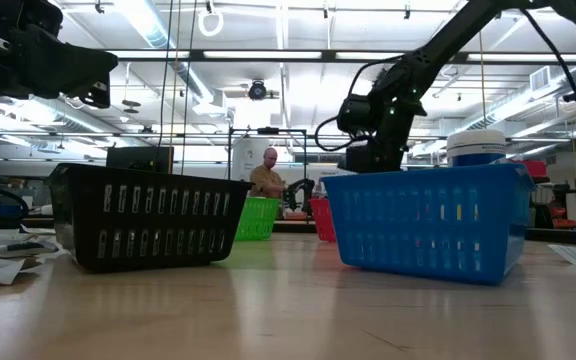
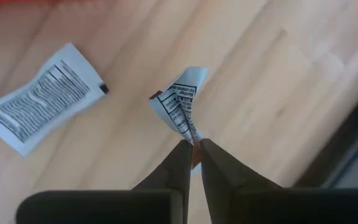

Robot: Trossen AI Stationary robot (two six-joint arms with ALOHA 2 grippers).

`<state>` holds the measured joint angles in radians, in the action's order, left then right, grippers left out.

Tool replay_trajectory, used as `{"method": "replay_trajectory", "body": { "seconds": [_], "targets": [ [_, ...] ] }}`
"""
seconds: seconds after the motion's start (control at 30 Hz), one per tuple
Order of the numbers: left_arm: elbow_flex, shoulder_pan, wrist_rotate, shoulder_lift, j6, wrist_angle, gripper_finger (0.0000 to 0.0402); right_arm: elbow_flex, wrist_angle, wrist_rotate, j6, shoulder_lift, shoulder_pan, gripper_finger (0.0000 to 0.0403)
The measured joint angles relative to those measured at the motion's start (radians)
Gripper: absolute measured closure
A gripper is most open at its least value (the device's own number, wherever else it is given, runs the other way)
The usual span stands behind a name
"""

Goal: Pick & Place First Aid Supplies
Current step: Put the orange ointment pack into the red bin

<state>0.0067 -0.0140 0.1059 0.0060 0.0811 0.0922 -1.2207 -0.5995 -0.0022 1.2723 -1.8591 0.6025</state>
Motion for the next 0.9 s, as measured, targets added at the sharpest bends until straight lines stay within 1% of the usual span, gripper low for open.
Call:
{"method": "replay_trajectory", "body": {
  "seconds": [0.23, 0.4, 0.53, 0.7, 0.9],
  "targets": [
    [0.0, 0.0, 0.0, 0.0, 0.0, 0.0, 0.0376, 0.0, 0.001, 0.014, -0.034, 0.085, -0.004, 0.0366],
    [0.0, 0.0, 0.0, 0.0, 0.0, 0.0, 0.0376, 0.0, 0.001, 0.011, -0.094, 0.148, -0.04, 0.0366],
    [0.0, 0.0, 0.0, 0.0, 0.0, 0.0, 0.0376, 0.0, -0.002, 0.011, -0.152, 0.183, -0.09, 0.0366],
    [0.0, 0.0, 0.0, 0.0, 0.0, 0.0, 0.0376, 0.0, -0.013, 0.009, -0.221, 0.191, -0.17, 0.0366],
    [0.0, 0.0, 0.0, 0.0, 0.0, 0.0, 0.0376, 0.0, -0.061, -0.037, -0.244, 0.192, -0.258, 0.0366]
  ]
}}
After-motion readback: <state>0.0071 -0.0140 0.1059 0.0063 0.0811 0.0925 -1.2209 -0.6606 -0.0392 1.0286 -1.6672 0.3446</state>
